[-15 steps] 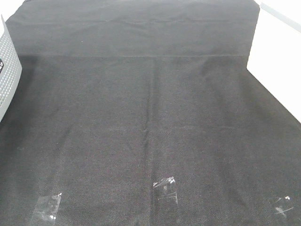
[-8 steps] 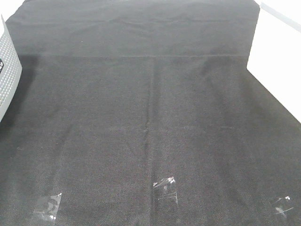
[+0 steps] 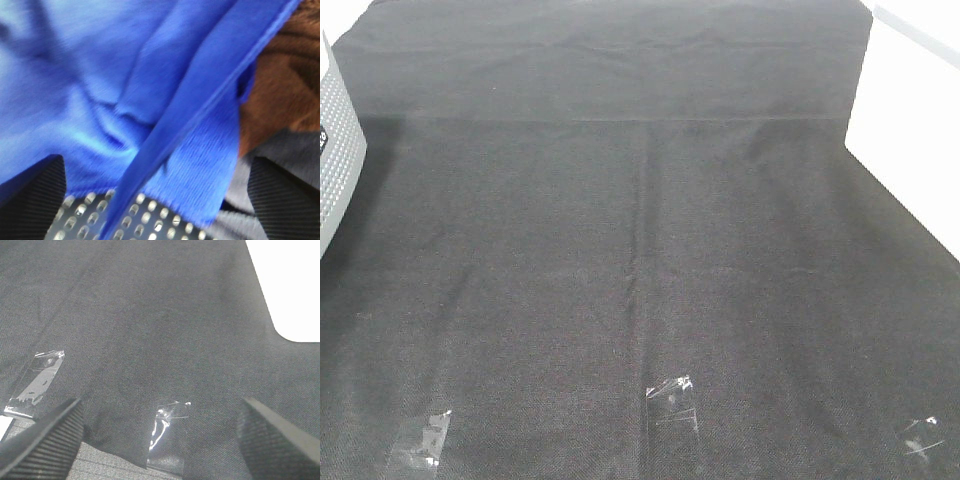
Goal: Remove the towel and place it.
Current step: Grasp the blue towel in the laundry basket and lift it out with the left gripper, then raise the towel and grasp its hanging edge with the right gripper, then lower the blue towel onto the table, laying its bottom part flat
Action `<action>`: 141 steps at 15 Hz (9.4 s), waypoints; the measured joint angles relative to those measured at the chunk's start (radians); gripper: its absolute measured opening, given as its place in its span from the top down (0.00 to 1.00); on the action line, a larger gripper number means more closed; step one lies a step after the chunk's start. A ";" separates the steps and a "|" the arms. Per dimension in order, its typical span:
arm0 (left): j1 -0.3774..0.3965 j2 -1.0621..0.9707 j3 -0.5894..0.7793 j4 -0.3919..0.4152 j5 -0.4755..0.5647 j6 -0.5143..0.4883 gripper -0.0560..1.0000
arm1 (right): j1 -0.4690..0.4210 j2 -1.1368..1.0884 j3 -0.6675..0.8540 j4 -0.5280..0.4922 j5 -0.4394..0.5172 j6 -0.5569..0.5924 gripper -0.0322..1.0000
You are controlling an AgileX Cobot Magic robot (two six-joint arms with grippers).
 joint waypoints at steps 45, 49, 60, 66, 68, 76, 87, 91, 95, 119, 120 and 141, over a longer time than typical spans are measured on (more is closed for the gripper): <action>-0.550 -0.735 0.000 0.256 -0.075 -0.349 0.95 | 0.000 0.000 0.000 0.000 0.000 0.000 0.20; -0.670 -0.749 0.000 0.302 -0.144 -0.349 0.95 | 0.000 0.000 0.000 0.000 -0.001 0.000 0.20; -1.030 -0.728 0.000 0.212 -0.260 -0.361 0.95 | 0.000 0.537 -0.016 0.747 -0.377 -0.745 0.20; -1.106 -0.726 0.000 0.126 -0.245 -0.361 0.95 | 0.000 0.994 -0.016 1.386 -0.222 -1.531 0.20; -1.106 -0.726 0.000 0.108 -0.216 -0.361 0.95 | 0.022 1.108 -0.016 1.491 -0.168 -1.660 0.20; -1.106 -0.726 0.000 0.087 -0.176 -0.363 0.95 | 0.394 1.539 -0.302 1.558 -0.358 -1.859 0.20; -1.106 -0.726 0.000 0.084 -0.173 -0.363 0.95 | 0.496 1.852 -0.612 1.564 -0.247 -1.862 0.20; -1.106 -0.726 0.000 0.084 -0.173 -0.363 0.95 | 0.496 1.870 -0.612 1.564 -0.338 -1.862 0.21; -1.106 -0.729 0.000 0.084 -0.172 -0.363 0.95 | 0.496 1.906 -0.612 1.565 -0.374 -1.862 0.28; -1.107 -0.729 0.000 0.061 -0.123 -0.664 0.95 | 0.469 1.769 -0.729 0.919 -0.336 -0.854 0.97; -1.107 -0.729 0.000 0.061 -0.116 -0.706 0.95 | 0.469 1.762 -0.776 0.750 -0.271 -0.678 0.97; -0.722 -0.526 0.000 0.087 -1.022 -0.806 0.95 | 0.469 1.760 -1.609 -0.398 -0.605 -0.199 0.97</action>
